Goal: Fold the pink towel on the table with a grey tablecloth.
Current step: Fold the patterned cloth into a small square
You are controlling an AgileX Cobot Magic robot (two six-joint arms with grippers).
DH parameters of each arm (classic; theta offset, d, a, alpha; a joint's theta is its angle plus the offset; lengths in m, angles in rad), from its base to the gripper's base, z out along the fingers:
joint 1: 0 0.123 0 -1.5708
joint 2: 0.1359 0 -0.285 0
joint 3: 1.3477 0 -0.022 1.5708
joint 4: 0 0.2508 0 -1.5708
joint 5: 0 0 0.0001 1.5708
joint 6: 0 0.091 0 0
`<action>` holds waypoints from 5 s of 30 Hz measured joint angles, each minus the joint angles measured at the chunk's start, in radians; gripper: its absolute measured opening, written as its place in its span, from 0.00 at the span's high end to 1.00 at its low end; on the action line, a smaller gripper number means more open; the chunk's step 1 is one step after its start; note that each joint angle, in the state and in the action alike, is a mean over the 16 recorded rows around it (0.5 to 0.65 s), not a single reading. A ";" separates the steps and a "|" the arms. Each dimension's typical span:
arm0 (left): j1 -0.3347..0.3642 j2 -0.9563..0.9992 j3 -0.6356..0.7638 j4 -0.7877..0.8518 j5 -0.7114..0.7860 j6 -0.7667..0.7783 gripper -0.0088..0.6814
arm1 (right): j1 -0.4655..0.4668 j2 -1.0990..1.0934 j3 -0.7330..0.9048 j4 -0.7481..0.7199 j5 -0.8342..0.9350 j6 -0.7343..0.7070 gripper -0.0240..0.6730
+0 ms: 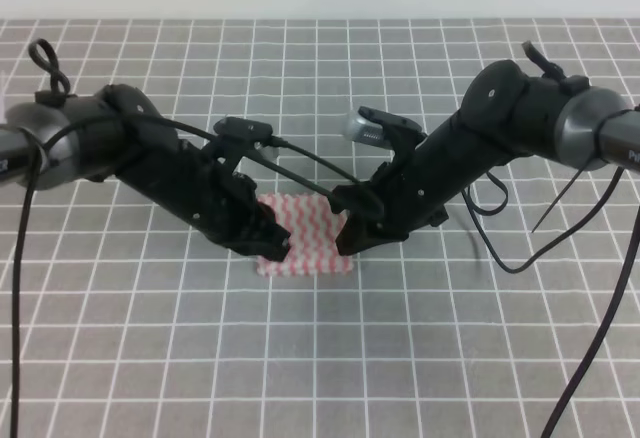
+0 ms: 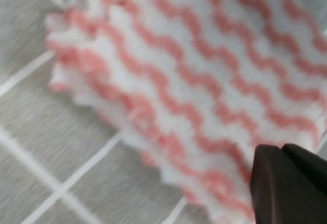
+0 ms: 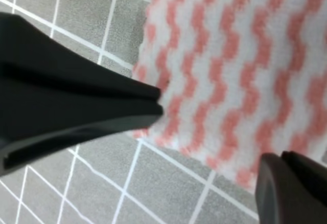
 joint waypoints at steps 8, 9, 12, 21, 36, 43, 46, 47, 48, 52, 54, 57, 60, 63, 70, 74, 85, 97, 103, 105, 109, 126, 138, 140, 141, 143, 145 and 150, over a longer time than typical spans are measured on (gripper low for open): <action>-0.002 0.003 0.000 0.059 -0.014 -0.038 0.99 | 0.000 0.017 0.000 -0.020 0.004 0.011 0.99; -0.002 -0.001 0.000 0.064 -0.017 -0.041 0.99 | 0.000 0.019 0.000 -0.022 0.004 0.012 0.99; -0.002 -0.013 0.000 0.072 -0.029 -0.046 0.99 | 0.000 0.022 -0.001 -0.025 0.004 0.017 0.99; -0.002 -0.075 -0.001 0.071 -0.088 -0.042 0.99 | -0.002 0.014 -0.030 -0.028 -0.014 0.023 0.99; -0.003 -0.104 -0.001 0.043 -0.204 -0.023 0.99 | -0.002 0.011 -0.065 -0.035 -0.159 0.035 0.99; -0.003 -0.083 -0.001 0.004 -0.277 -0.014 0.99 | -0.009 0.015 -0.065 -0.042 -0.189 0.046 0.99; -0.003 -0.063 -0.001 -0.010 -0.294 -0.010 0.99 | -0.012 0.017 -0.066 -0.045 -0.192 0.050 0.99; -0.003 -0.057 -0.001 -0.014 -0.298 -0.009 0.99 | -0.014 0.017 -0.066 -0.045 -0.193 0.051 0.99; -0.003 -0.050 -0.001 -0.017 -0.301 -0.008 0.99 | -0.015 0.017 -0.066 -0.044 -0.194 0.052 0.99; -0.003 -0.023 -0.001 -0.032 -0.306 -0.005 0.99 | -0.020 0.020 -0.066 -0.035 -0.196 0.053 0.99; -0.003 -0.012 -0.001 -0.035 -0.306 -0.003 0.99 | -0.022 0.023 -0.066 -0.029 -0.197 0.053 0.99; -0.003 0.001 -0.002 -0.037 -0.306 -0.002 0.99 | -0.022 0.033 -0.067 -0.017 -0.199 0.052 0.99; -0.002 0.007 -0.001 -0.037 -0.310 -0.001 0.99 | -0.022 0.047 -0.068 -0.005 -0.200 0.050 0.99; -0.002 0.004 -0.001 -0.037 -0.317 0.001 0.99 | -0.022 0.058 -0.068 0.003 -0.196 0.048 0.99; -0.002 -0.073 0.024 -0.039 -0.352 0.005 0.99 | -0.022 0.050 -0.069 -0.024 -0.173 0.047 0.99; -0.002 -0.184 0.075 -0.042 -0.395 0.009 0.99 | -0.022 0.000 -0.066 -0.063 -0.154 0.046 0.99; -0.001 -0.707 0.403 -0.057 -0.583 0.010 0.99 | -0.022 -0.289 0.073 -0.166 -0.179 0.049 0.99; -0.001 -1.367 0.811 -0.067 -0.682 -0.007 0.99 | -0.022 -0.806 0.489 -0.196 -0.305 0.062 0.99; -0.001 -1.584 0.949 -0.061 -0.671 -0.044 0.99 | -0.022 -1.062 0.662 -0.236 -0.325 0.102 0.99; -0.001 -1.629 0.987 -0.058 -0.670 -0.056 0.99 | -0.022 -1.148 0.715 -0.257 -0.328 0.118 0.99; -0.002 -1.675 1.059 -0.068 -0.681 -0.078 0.99 | -0.022 -1.319 0.812 -0.302 -0.348 0.151 0.99; -0.001 -1.688 1.330 -0.115 -0.810 -0.090 0.99 | -0.023 -1.948 1.197 -0.401 -0.605 0.181 0.99; -0.001 -1.688 1.355 -0.117 -0.809 -0.089 0.99 | -0.023 -2.084 1.377 -0.394 -0.745 0.180 0.99; -0.001 -1.687 1.355 -0.117 -0.807 -0.089 0.99 | -0.023 -2.087 1.398 -0.388 -0.756 0.180 0.99; -0.001 -1.687 1.355 -0.117 -0.806 -0.089 0.99 | -0.023 -2.086 1.407 -0.385 -0.761 0.180 0.99; -0.001 -1.688 1.355 -0.117 -0.808 -0.089 0.99 | -0.023 -2.086 1.424 -0.377 -0.767 0.179 0.99; -0.001 -1.688 1.355 -0.117 -0.810 -0.088 0.99 | -0.023 -2.086 1.436 -0.370 -0.771 0.179 0.99; -0.002 -1.686 1.356 -0.116 -0.808 -0.089 0.99 | -0.023 -2.091 1.456 -0.351 -0.788 0.179 0.99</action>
